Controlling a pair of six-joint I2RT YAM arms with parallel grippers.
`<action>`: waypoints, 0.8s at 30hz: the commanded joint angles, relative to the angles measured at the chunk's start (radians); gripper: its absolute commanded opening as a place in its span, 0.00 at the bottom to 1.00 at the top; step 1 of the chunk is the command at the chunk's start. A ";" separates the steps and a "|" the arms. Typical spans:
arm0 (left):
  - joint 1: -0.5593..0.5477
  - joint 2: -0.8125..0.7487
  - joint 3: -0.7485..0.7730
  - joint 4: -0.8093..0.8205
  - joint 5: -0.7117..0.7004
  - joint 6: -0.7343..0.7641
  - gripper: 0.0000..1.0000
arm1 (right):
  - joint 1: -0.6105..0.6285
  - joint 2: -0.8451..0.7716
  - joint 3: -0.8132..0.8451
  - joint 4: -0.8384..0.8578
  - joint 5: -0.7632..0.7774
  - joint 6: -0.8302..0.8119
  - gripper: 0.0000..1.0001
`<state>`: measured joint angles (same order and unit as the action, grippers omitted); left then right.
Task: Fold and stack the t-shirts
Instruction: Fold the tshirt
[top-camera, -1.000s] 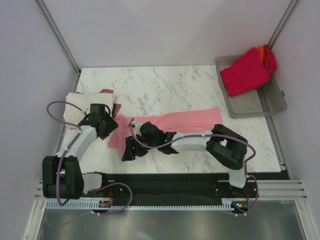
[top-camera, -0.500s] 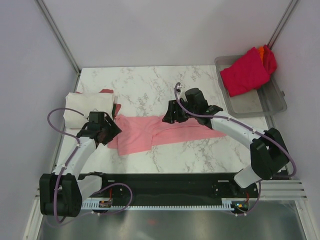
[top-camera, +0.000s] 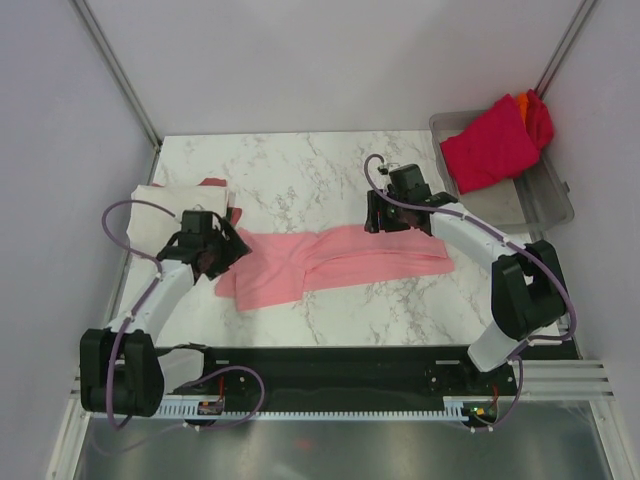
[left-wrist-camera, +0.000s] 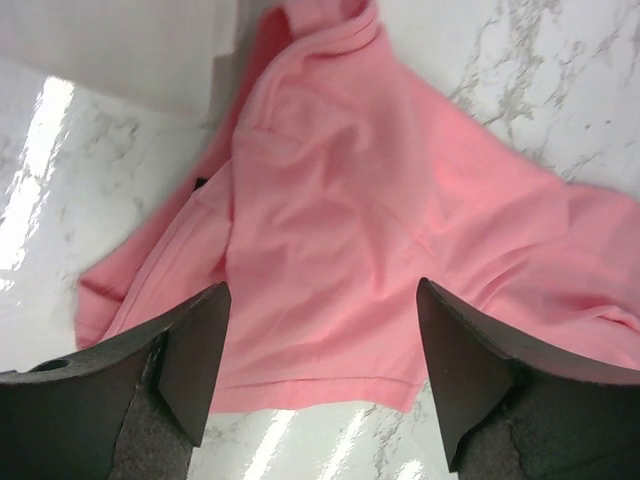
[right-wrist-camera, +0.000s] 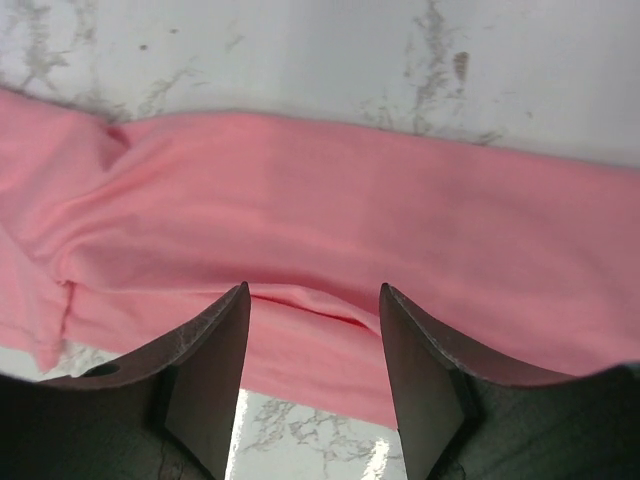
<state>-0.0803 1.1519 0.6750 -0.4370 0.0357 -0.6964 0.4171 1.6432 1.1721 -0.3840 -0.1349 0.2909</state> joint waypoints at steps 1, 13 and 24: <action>-0.019 0.089 0.130 0.043 -0.010 0.043 0.82 | 0.003 -0.003 -0.023 -0.029 0.232 -0.009 0.62; -0.110 0.382 0.296 0.041 -0.007 -0.023 0.78 | -0.001 0.099 -0.054 -0.038 0.472 0.085 0.53; -0.165 0.567 0.310 0.034 0.047 -0.135 0.78 | -0.005 0.158 -0.121 -0.038 0.465 0.142 0.49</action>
<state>-0.2382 1.6562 0.9539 -0.4141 0.0582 -0.7681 0.4160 1.8000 1.0977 -0.4114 0.3233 0.4015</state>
